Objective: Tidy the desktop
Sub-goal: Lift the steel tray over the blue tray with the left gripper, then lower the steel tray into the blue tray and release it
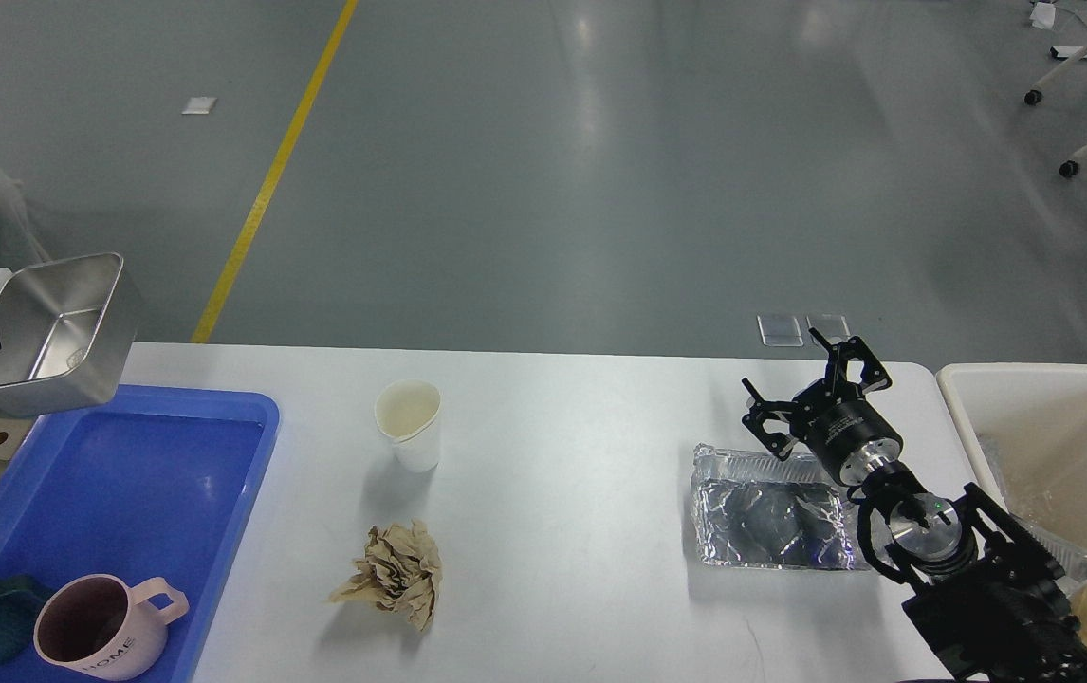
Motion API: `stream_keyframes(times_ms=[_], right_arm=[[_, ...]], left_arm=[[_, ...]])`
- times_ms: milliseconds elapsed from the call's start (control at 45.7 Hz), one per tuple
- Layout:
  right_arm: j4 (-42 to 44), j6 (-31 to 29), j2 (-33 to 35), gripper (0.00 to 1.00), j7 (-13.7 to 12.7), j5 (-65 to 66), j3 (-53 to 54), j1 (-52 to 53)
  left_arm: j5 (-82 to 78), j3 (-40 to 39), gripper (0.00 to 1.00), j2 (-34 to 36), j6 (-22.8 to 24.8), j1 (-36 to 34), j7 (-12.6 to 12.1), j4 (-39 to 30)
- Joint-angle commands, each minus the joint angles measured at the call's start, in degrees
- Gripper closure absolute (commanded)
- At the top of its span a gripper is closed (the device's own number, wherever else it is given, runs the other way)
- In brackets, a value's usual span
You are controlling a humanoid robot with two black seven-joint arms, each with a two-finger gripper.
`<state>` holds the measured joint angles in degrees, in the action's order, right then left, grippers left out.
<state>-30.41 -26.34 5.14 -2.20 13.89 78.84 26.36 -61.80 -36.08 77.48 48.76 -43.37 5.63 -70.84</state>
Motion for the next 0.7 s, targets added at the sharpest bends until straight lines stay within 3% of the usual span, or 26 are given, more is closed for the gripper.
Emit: stream_keyframes(times_ms=[0,328,679], right_arm=[[0.09,-0.03,0.14,0.00,0.00,0.00,0.00,-0.17],[0.18,-0.03,0.31,0.00,0.00,0.00,0.00,-0.61],[0.27,-0.03,0.40,0.00,0.00,0.00,-0.09,-1.23]], left_arm=[[-0.34,4.70,1.00,-1.27,-3.50,0.12,0.34,3.33],[-2.89,8.75,1.00,-12.26,-7.01,1.26,1.14,17.13],[-7.64,11.56,0.99,-27.81,-15.45,5.75,4.13,32.07]])
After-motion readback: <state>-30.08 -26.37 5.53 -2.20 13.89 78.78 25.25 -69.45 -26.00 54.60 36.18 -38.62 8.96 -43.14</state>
